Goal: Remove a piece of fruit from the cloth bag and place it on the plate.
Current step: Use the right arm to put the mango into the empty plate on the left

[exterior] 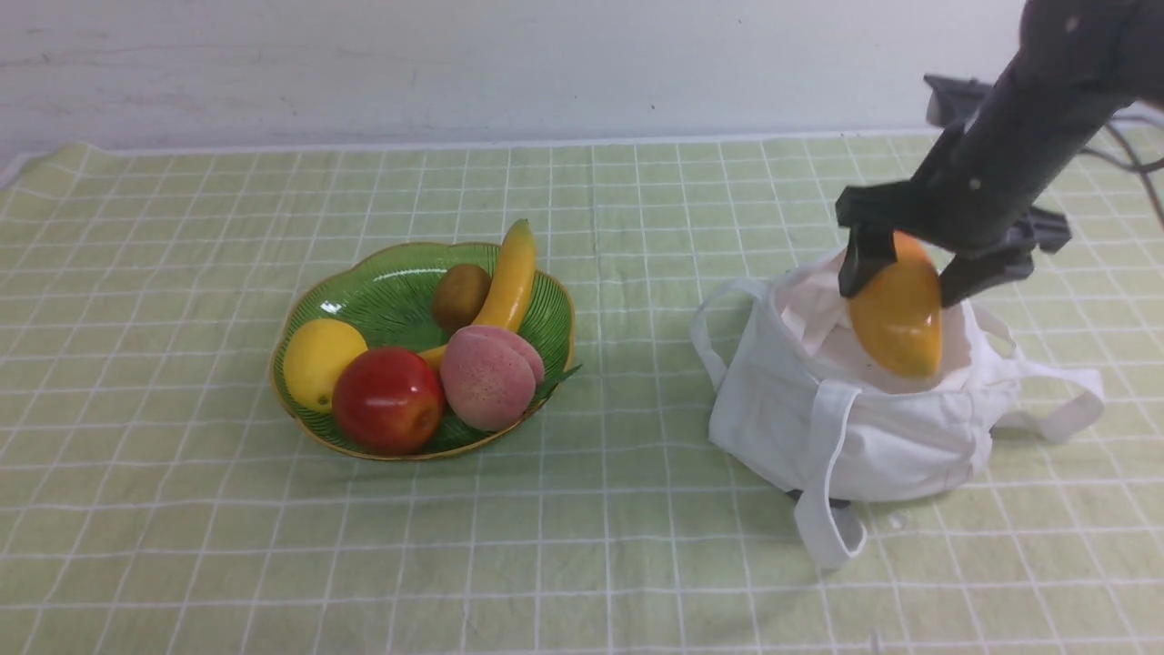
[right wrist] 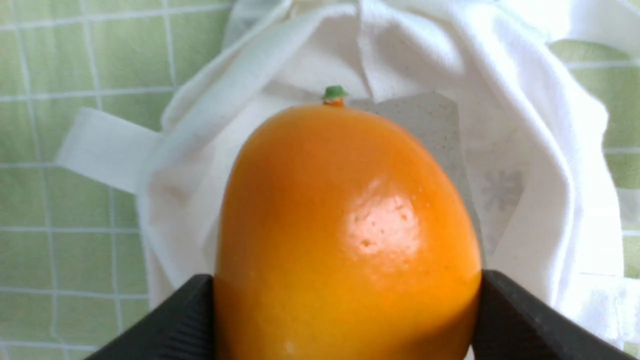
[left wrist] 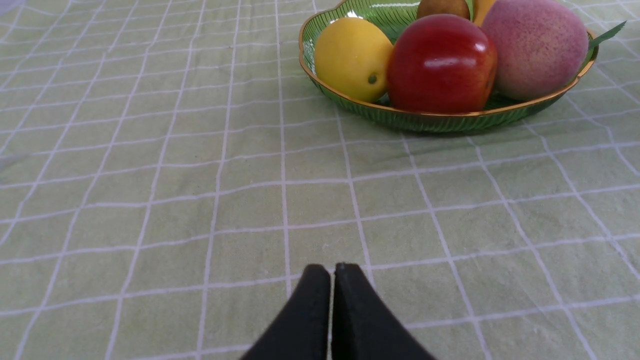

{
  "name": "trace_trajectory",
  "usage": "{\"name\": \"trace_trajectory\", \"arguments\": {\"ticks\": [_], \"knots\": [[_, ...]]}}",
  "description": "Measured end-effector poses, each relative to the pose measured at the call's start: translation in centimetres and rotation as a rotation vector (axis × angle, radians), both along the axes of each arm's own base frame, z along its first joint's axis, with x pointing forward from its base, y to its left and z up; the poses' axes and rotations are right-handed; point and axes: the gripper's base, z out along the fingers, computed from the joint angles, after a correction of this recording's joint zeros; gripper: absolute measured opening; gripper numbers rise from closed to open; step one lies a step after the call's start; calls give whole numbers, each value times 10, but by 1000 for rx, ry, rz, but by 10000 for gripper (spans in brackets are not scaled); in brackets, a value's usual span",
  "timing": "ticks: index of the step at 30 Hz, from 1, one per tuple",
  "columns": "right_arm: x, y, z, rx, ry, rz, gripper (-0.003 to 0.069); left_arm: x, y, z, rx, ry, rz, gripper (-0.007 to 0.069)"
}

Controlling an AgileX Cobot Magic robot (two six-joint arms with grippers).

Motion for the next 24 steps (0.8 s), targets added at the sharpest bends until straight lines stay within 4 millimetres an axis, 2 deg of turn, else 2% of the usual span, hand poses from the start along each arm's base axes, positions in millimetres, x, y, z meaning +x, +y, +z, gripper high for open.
{"name": "trace_trajectory", "arguments": {"ticks": [1,4,7,10,13,16,19,24], "knots": [[-1,0,2,2,-4,0,582,0,0,0,0,0,0,-8],[-9,4,33,83,-114,5,582,0,0,0,0,0,0,-8],[-13,18,53,216,-210,34,582,0,0,0,0,0,0,-8],[-15,64,65,366,-351,189,582,0,0,0,0,0,0,-8],[-17,105,63,429,-450,321,582,0,0,0,0,0,0,-8],[-20,154,52,505,-535,395,582,0,0,0,0,0,0,-8],[-18,183,39,527,-610,395,582,0,0,0,0,0,0,-8],[-18,213,21,504,-702,385,582,0,0,0,0,0,0,-8]]}}
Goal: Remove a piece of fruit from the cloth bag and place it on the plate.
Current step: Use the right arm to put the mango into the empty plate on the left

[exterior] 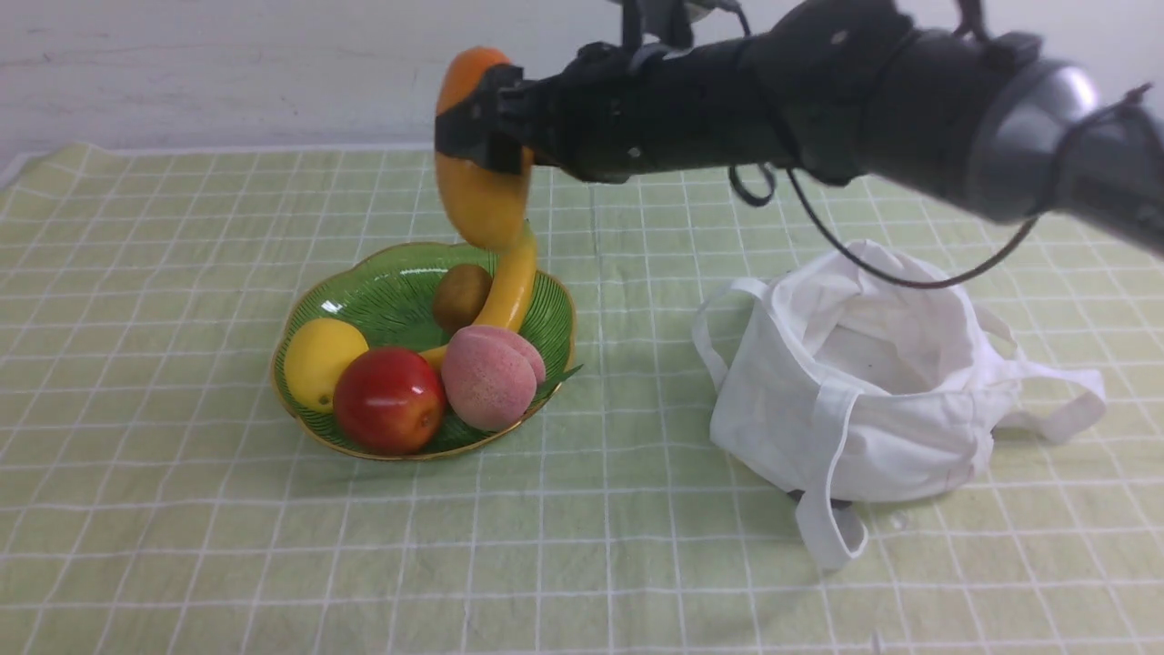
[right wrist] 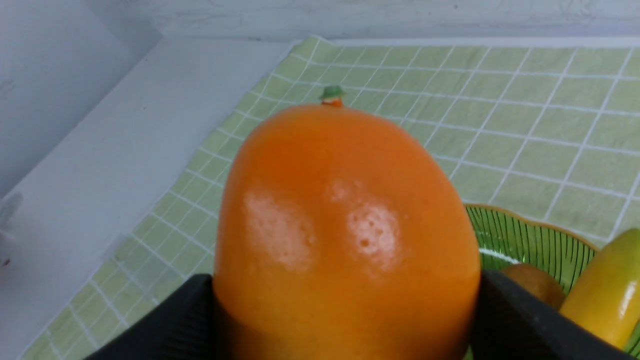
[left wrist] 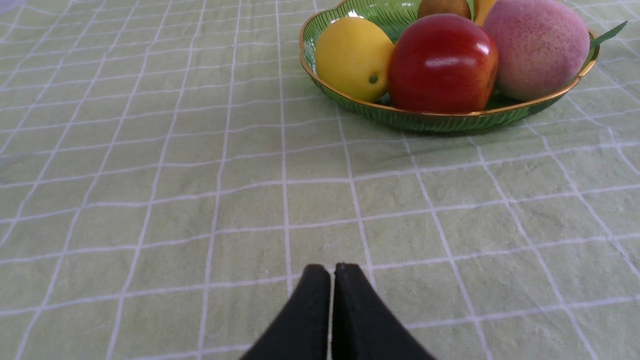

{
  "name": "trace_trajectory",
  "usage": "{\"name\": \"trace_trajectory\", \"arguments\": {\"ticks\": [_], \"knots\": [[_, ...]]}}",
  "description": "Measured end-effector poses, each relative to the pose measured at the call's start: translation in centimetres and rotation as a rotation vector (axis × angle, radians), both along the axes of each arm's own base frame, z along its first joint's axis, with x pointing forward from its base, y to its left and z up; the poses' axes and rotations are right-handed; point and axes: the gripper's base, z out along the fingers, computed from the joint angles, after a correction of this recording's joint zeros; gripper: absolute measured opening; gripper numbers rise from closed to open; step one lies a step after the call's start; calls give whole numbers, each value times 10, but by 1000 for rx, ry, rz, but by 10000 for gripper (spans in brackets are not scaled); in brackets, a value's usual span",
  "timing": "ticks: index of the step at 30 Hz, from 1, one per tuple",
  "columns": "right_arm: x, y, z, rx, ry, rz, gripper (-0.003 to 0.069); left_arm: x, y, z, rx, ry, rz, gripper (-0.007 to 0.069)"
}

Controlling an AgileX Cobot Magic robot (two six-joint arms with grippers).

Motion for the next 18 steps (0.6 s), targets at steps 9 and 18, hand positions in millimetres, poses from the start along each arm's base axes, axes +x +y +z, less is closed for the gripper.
{"name": "trace_trajectory", "arguments": {"ticks": [9,18], "knots": [[7,28,-45,-69,-73,-86,582,0,0,0,0,0,0,-8],[23,44,-80,-42,-10,-83,582,0,0,0,0,0,0,-8]]}}
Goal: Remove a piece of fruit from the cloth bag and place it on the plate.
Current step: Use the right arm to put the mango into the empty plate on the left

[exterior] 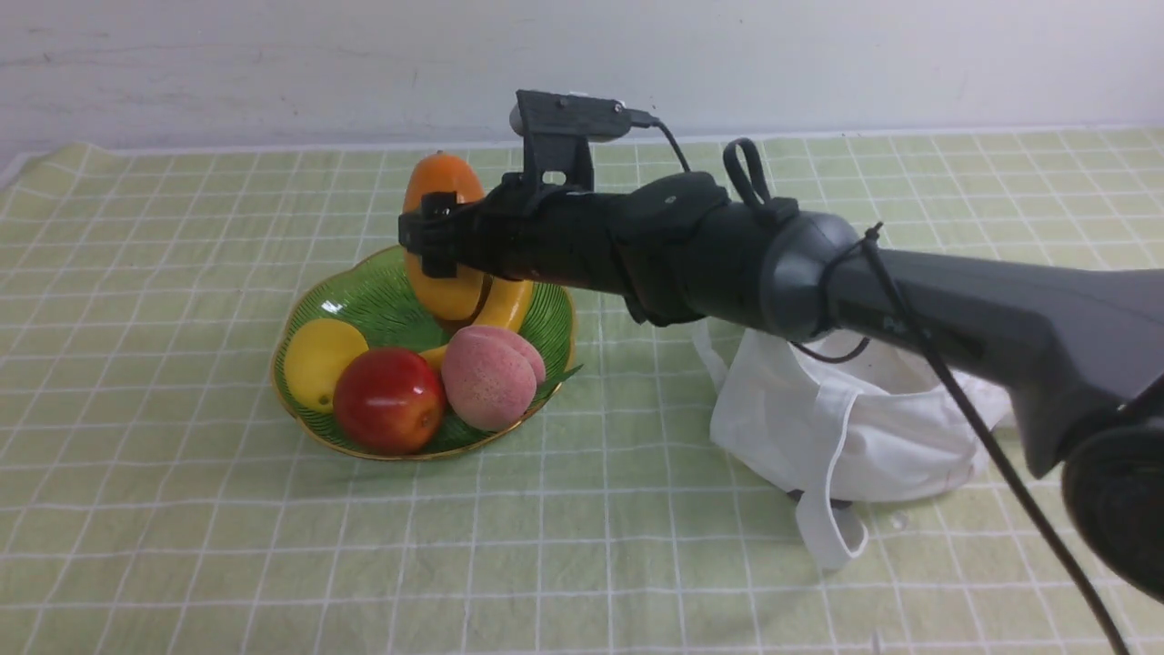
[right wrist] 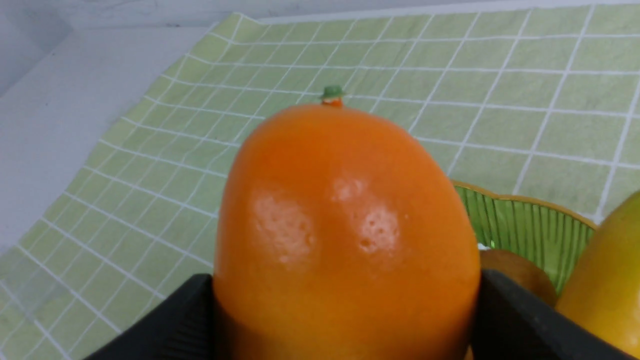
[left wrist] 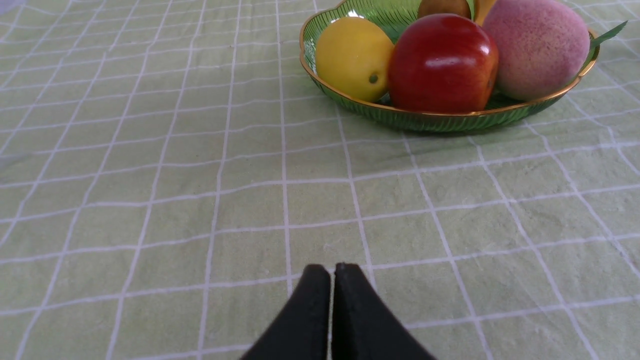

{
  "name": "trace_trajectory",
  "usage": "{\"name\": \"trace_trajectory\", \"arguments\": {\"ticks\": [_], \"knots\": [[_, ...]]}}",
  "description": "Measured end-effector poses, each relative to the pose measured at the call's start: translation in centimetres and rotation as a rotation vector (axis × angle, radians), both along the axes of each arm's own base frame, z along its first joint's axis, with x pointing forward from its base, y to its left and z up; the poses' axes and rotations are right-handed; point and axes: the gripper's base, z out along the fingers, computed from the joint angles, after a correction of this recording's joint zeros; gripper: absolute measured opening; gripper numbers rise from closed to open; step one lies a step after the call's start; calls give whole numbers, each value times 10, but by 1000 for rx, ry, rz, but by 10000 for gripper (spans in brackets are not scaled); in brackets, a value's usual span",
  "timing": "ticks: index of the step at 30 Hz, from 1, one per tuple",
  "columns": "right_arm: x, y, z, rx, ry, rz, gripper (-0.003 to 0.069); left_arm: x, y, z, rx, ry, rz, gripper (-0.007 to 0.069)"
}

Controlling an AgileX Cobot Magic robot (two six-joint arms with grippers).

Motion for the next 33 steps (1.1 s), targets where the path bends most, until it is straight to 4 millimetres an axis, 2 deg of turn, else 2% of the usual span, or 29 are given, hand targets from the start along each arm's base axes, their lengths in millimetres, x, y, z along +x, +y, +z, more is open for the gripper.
{"name": "trace_trajectory", "arguments": {"ticks": [4,14,18,25,30,33], "knots": [[5,8,-2,28,2,30,582,0,0,0,0,0,0,-8],[6,14,-26,13,52,71,582,0,0,0,0,0,0,-8],[5,14,-26,15,55,80,594,0,0,0,0,0,0,-8],[5,15,-26,16,56,84,681,0,0,0,0,0,0,-8],[8,10,-26,23,67,95,689,0,0,0,0,0,0,-8],[13,1,-22,40,80,103,689,0,0,0,0,0,0,-8]]}}
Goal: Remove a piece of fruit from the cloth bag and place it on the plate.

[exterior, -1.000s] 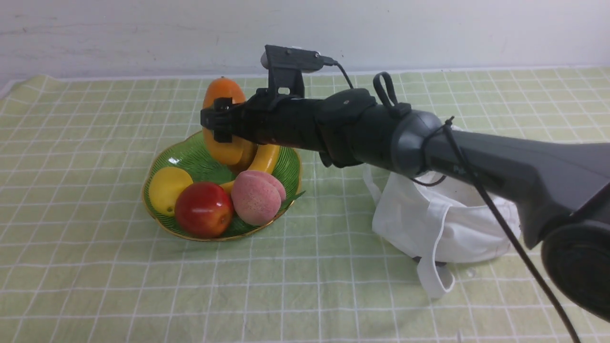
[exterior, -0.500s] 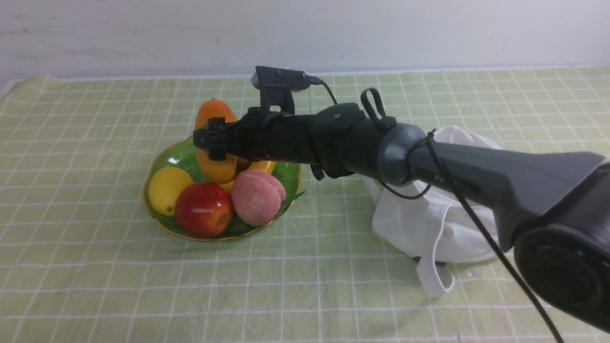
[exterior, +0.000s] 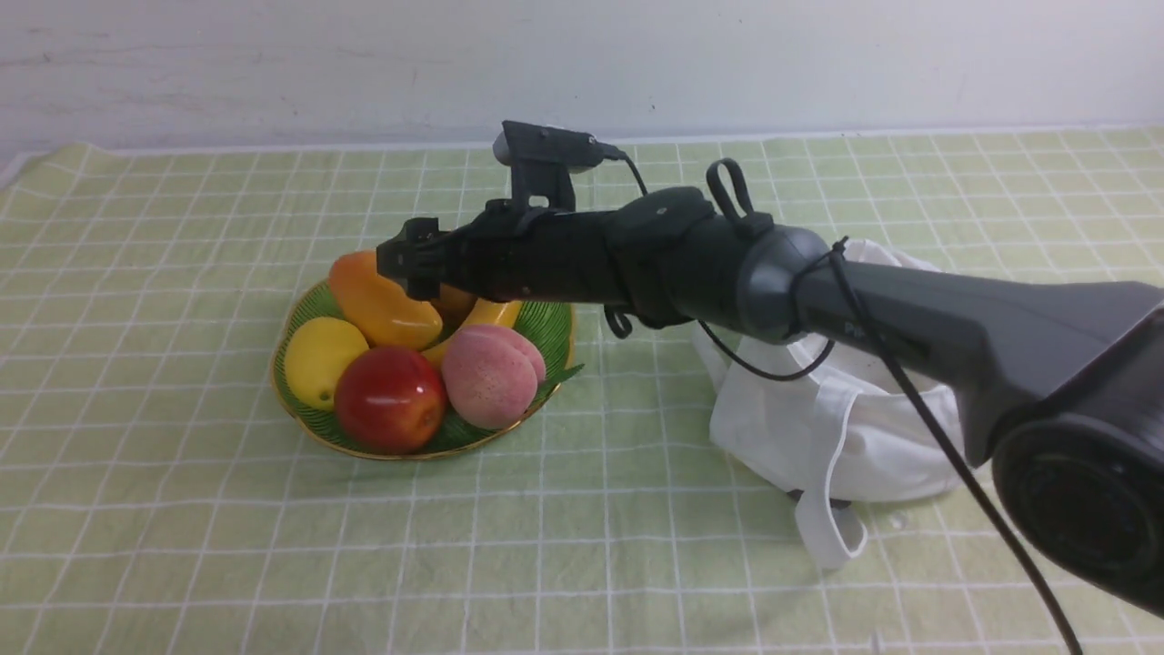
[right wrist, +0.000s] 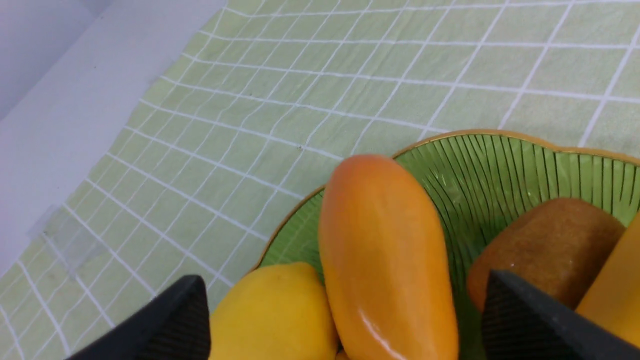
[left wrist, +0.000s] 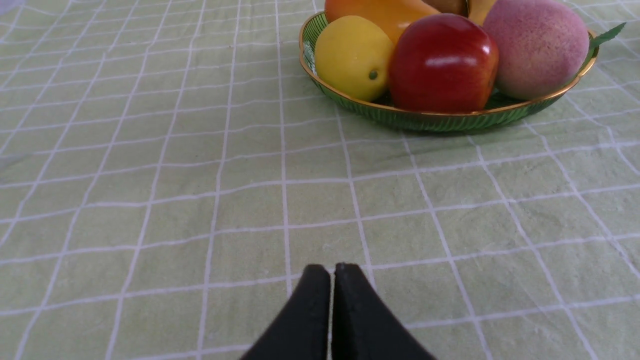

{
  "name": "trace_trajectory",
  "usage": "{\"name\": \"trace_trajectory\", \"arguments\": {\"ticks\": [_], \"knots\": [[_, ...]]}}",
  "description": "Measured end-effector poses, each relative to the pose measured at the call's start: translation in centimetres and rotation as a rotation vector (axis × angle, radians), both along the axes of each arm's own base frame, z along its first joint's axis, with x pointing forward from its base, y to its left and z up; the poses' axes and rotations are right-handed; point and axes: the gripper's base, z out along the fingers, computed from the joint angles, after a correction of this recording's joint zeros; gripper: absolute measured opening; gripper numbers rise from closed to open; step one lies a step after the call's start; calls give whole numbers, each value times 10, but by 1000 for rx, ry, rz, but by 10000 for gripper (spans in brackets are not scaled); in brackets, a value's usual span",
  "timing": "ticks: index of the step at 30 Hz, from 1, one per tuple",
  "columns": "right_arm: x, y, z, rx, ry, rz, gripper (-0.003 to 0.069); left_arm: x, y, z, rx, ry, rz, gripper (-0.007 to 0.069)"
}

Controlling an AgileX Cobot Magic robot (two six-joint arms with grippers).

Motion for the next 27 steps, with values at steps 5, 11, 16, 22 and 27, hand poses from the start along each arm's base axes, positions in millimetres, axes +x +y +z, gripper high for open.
{"name": "trace_trajectory", "arguments": {"ticks": [5,11,16,22,27], "knots": [[-2,-22,46,47,-6,68,542,0,0,0,0,0,0,-8],[-19,-63,119,-2,-5,101,122,0,0,0,0,0,0,-8],[-42,-105,174,-137,-32,20,0,0,0,0,0,0,0,-8],[-94,-157,247,-325,-130,-155,-10,0,0,0,0,0,0,-8],[-163,-205,305,-384,-171,-286,-10,0,0,0,0,0,0,-8]]}}
